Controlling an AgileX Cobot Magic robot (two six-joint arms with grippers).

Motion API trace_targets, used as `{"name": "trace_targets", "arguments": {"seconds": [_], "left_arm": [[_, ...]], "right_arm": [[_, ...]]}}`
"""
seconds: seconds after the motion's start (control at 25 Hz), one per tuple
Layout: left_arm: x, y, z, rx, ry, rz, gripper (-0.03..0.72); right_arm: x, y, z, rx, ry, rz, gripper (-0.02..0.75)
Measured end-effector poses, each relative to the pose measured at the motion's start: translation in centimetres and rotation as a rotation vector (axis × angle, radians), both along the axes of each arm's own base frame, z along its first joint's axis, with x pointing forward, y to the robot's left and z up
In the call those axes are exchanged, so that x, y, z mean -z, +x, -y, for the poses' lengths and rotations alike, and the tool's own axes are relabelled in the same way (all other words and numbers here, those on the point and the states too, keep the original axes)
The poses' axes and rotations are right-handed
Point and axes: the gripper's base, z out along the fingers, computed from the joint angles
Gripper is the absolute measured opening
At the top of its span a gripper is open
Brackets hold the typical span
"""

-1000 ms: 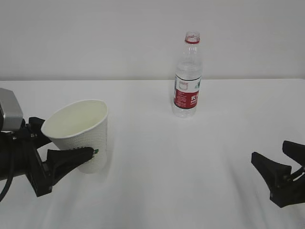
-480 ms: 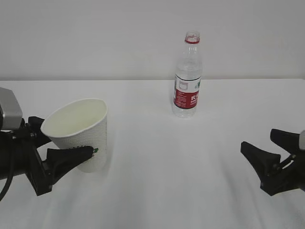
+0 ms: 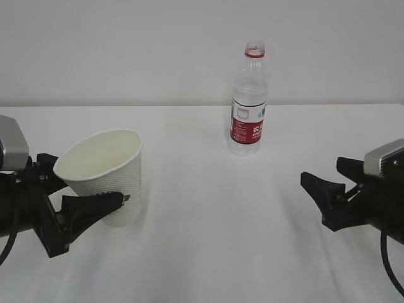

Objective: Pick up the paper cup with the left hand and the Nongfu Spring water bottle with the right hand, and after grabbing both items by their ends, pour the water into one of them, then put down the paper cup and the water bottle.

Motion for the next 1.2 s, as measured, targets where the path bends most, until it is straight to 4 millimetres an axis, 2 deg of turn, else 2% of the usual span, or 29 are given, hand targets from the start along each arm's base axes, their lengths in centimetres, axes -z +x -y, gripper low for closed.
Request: {"name": "trace_targets", "arguments": {"seconds": [0.88, 1.2], "left_arm": [[0.0, 0.1, 0.0, -0.009, -0.006, 0.000, 0.537], [-0.1, 0.1, 0.0, -0.010, -0.007, 0.001, 0.537]], "right_arm": [[1.3, 6.3, -1.7, -0.143, -0.014, 0.075, 0.589], [2.2, 7.8, -2.0, -0.163, -0.018, 0.080, 0.589]]}}
